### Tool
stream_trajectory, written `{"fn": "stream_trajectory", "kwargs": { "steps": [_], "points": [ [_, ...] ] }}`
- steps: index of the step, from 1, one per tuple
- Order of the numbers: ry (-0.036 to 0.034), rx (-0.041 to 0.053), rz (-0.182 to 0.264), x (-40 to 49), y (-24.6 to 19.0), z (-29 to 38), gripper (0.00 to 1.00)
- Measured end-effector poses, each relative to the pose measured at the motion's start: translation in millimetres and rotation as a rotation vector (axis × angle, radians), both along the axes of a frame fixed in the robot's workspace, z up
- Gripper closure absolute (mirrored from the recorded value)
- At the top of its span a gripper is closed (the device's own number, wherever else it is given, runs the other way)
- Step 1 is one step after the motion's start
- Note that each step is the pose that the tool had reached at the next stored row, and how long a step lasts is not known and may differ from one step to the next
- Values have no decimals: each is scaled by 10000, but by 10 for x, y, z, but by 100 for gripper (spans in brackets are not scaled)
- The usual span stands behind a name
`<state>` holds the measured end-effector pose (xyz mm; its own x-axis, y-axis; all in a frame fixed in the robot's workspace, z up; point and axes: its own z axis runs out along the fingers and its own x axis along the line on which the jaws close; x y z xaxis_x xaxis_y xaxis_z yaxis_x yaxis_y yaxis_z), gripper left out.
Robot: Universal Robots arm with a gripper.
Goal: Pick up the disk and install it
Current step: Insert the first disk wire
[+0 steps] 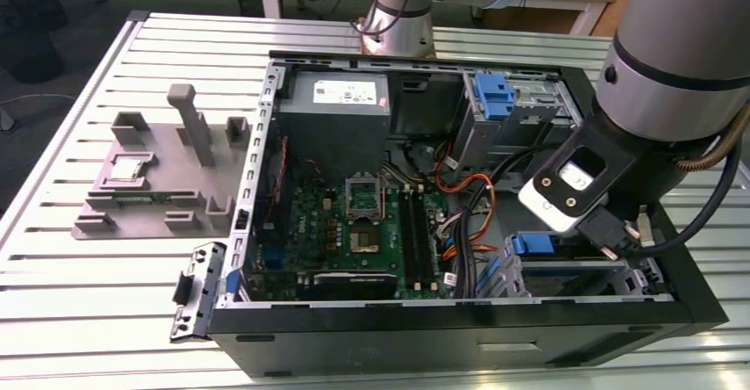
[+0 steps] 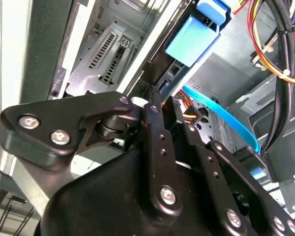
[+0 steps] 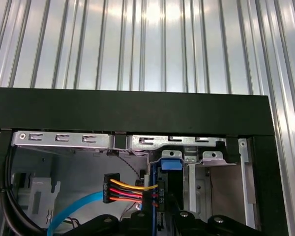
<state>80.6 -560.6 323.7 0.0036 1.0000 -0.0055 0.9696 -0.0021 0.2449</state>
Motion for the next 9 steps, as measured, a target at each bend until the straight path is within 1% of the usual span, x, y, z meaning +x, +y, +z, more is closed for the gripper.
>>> {"fn": "stream_trajectory", "kwargs": {
  "steps": [4, 7, 9],
  "points": [
    [65, 0, 0, 1, 0, 53, 76],
    [149, 0, 0, 5, 0, 87, 76],
    [227, 1, 0, 12, 0, 102, 76]
  ]
}}
